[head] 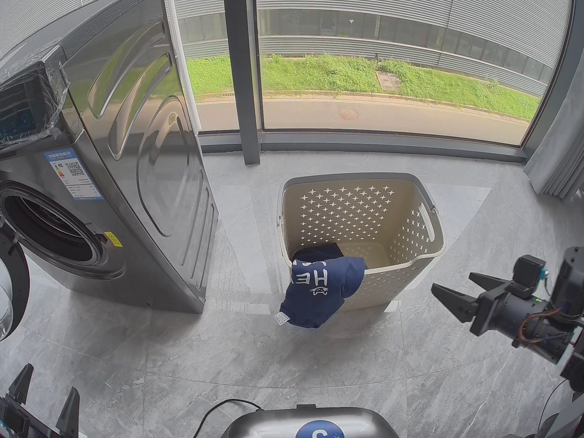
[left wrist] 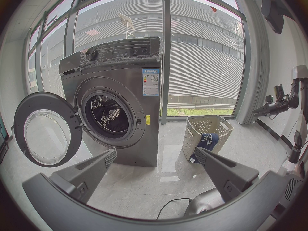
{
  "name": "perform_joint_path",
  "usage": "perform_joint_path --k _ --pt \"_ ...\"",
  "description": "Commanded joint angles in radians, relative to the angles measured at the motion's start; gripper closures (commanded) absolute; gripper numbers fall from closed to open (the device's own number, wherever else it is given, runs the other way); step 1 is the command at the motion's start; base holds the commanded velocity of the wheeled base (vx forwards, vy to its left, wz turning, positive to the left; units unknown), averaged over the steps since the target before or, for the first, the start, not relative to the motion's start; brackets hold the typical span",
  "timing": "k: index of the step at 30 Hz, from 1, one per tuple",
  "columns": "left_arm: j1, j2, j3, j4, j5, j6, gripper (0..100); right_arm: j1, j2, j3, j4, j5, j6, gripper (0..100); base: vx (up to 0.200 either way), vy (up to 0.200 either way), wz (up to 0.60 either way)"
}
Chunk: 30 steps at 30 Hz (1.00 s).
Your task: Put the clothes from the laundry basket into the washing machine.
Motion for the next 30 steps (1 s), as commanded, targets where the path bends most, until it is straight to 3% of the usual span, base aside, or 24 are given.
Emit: perform_joint_path --k 1,15,20,30 --pt "0.000 -0.010 0.015 0.000 0.000 -0.004 0 0.059 0.275 -0.013 -0.112 -0.018 0.024 0 0.000 0.000 0.00" --pt "0.000 -0.010 0.015 0.000 0.000 -0.004 0 0.079 0.366 -0.072 -0.143 -0.023 0.024 0 0.000 0.000 0.00" --pt "0.000 -0.010 0.015 0.000 0.000 -0.004 0 0.108 0.441 -0.112 -0.161 -0.062 0.033 0 0.000 0.000 0.00" --pt "0.000 -0.010 0.015 0.000 0.000 -0.004 0 0.129 0.557 -0.210 -0.172 -0.084 0.057 0 0.000 0.000 0.00"
